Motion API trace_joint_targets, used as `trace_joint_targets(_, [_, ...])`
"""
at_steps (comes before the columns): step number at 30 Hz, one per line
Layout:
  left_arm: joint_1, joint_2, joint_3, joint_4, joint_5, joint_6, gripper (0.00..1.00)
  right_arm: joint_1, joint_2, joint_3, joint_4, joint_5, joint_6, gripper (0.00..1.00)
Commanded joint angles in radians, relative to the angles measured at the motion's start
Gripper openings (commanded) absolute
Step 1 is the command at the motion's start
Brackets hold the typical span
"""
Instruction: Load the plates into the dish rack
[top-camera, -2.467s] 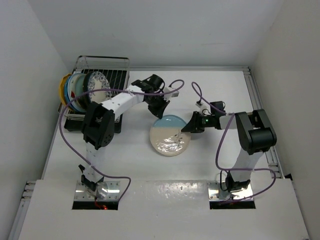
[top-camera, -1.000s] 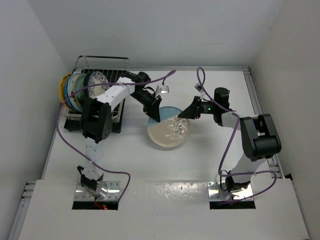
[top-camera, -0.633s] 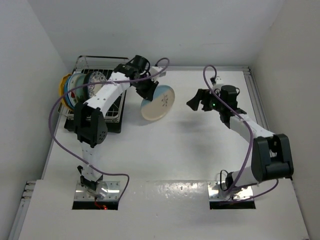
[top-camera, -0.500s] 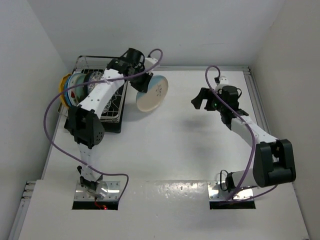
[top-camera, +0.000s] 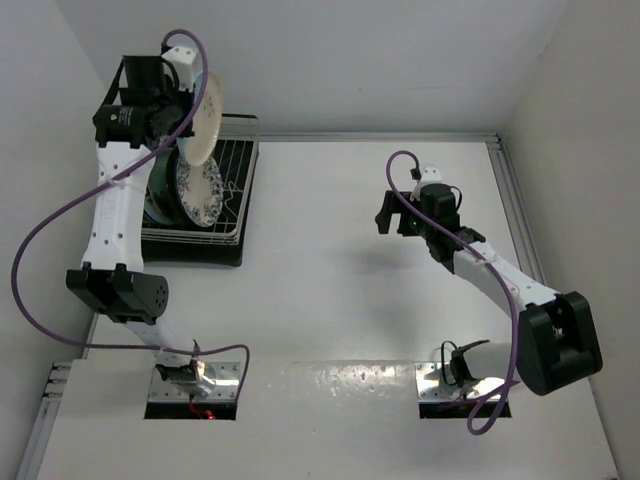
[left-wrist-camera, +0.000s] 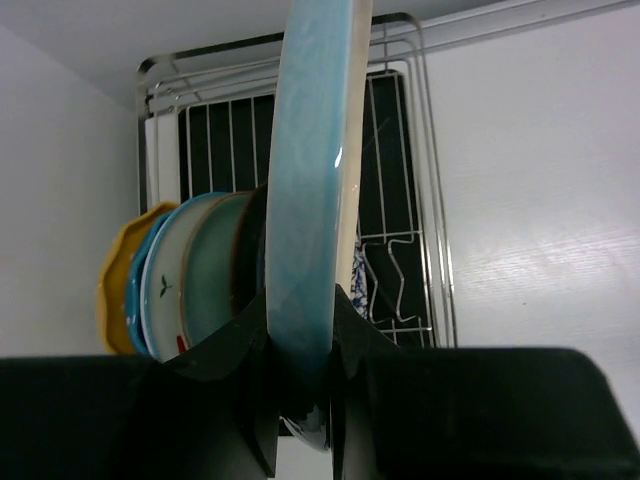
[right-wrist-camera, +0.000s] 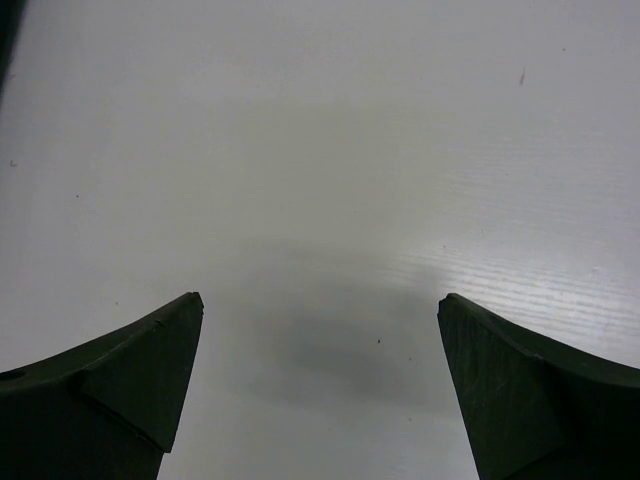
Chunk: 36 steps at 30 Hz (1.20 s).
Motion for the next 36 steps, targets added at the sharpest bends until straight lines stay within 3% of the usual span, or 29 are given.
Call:
trace_joint_targets(1, [0.028,-0.053,-0.040,0.099,0.015,-0.022,0.00,0.008,-0.015,-0.015,-0.001,0.043,0.014,1.00])
trace_joint_targets(15, [0.122,-0.075,-0.303,0.208,0.061,-0.051,0.00,0.014,-0.045,-0.047,-0.003,0.050,-0.011,1.00])
trace_joint_targets(20, [0.163,-0.095,-0.427,0.230,0.155,-0.083,0.00,0.014,-0.056,-0.067,-0.002,0.058,-0.005,1.00])
trace_joint_targets(27, [0.174,-0.106,-0.521,0.269,0.119,-0.074,0.01,0.010,-0.073,-0.071,-0.011,0.064,-0.002,1.00])
trace_joint_targets(29, [0.174,-0.115,-0.530,0.269,0.138,-0.065,0.13,0.013,-0.079,-0.065,-0.020,0.072,-0.003,1.00])
trace_joint_targets(30, [0.174,-0.115,-0.530,0.269,0.159,-0.065,0.28,0.011,-0.079,-0.067,-0.032,0.078,-0.006,1.00])
trace_joint_targets(32, [0.174,-0.124,-0.516,0.269,0.174,-0.054,0.49,0.011,-0.088,-0.064,-0.037,0.092,-0.013,1.00])
trace_joint_targets(36, [0.174,-0.135,-0.424,0.211,0.211,-0.011,0.71,0.013,-0.122,-0.076,-0.080,0.121,-0.017,1.00])
